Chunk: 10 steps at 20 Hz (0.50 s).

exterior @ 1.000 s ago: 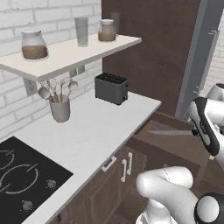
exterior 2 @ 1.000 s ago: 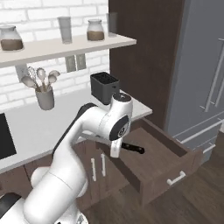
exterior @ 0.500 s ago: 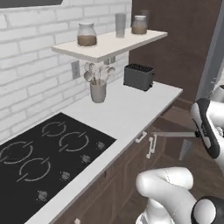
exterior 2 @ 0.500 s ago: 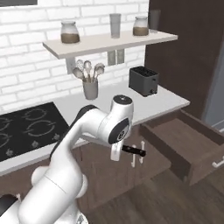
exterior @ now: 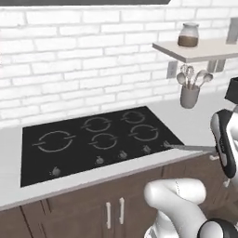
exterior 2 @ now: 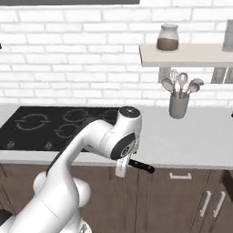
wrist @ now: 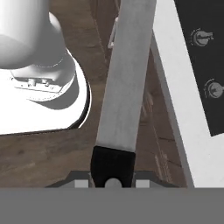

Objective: Pick up the knife from the drawer and place it on the cutting board. Then place the meat from the plate to the cutting board.

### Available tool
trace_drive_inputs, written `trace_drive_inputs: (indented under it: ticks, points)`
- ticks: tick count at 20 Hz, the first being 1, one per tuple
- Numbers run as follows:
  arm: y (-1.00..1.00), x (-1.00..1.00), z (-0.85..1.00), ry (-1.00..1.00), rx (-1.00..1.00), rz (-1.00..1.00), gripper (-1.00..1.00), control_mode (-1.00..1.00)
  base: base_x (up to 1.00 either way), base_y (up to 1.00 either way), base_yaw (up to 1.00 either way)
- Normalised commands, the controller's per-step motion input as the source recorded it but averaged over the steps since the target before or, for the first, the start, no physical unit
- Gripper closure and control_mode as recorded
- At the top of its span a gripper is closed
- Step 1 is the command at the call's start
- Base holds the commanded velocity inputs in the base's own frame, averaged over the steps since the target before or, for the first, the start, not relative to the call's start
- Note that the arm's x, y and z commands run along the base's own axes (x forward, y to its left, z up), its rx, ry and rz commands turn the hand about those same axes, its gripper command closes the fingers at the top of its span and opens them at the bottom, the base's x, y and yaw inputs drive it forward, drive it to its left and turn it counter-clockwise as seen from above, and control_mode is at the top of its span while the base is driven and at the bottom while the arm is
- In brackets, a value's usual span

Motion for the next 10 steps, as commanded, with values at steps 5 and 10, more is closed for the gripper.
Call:
trace_drive_inputs:
  ticks: [5, 10]
  points:
    - [0.00, 0.00, 0.00, 0.00, 0.00, 0.00, 1.00, 1.00, 0.00, -0.11, 0.89]
    - [0.00, 0.00, 0.00, 0.00, 0.00, 0.00, 1.00, 1.00, 0.00, -0.03, 0.86]
